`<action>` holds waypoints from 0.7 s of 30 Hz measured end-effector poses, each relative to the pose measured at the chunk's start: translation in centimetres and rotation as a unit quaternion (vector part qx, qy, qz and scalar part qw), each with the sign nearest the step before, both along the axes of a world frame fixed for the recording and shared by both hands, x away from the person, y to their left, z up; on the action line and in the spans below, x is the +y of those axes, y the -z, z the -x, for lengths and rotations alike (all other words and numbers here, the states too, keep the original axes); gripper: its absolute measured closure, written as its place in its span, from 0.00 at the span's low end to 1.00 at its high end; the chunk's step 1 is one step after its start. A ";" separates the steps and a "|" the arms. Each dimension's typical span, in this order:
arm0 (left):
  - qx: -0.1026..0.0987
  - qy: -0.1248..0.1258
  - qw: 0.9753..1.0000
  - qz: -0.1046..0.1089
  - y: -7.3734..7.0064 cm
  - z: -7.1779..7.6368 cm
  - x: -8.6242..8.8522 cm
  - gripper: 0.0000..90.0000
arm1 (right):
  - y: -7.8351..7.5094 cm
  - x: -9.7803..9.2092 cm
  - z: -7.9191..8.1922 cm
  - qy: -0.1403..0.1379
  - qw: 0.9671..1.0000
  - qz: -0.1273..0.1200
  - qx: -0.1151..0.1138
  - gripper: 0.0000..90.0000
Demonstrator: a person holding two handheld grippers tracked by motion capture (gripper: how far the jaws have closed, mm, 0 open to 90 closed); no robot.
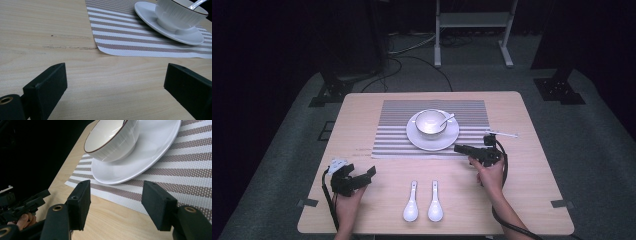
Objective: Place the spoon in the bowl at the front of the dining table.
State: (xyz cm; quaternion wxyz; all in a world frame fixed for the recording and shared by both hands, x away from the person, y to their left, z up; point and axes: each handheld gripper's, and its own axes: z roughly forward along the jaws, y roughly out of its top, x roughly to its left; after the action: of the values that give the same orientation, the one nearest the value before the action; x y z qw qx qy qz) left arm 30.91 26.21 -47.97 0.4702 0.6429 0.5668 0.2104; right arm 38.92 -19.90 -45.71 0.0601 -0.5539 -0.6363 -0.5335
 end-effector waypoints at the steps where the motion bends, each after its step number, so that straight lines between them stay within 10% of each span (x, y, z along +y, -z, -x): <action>1: 0.000 0.000 1.000 0.000 0.0 0.0 0.0 0.04 | 0.0 0.0 0.1 -0.002 1.000 0.000 0.001 0.44; 21: 0.001 -0.001 1.000 -0.001 0.0 0.0 0.0 0.04 | 0.4 -1.4 2.4 -0.016 1.000 0.016 0.011 0.43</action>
State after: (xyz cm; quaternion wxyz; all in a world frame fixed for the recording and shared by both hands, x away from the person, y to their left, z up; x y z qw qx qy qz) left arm 30.93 26.18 -47.97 0.4689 0.6431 0.5676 0.2107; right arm 36.52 -21.35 -46.08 0.0665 -0.5507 -0.6529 -0.5157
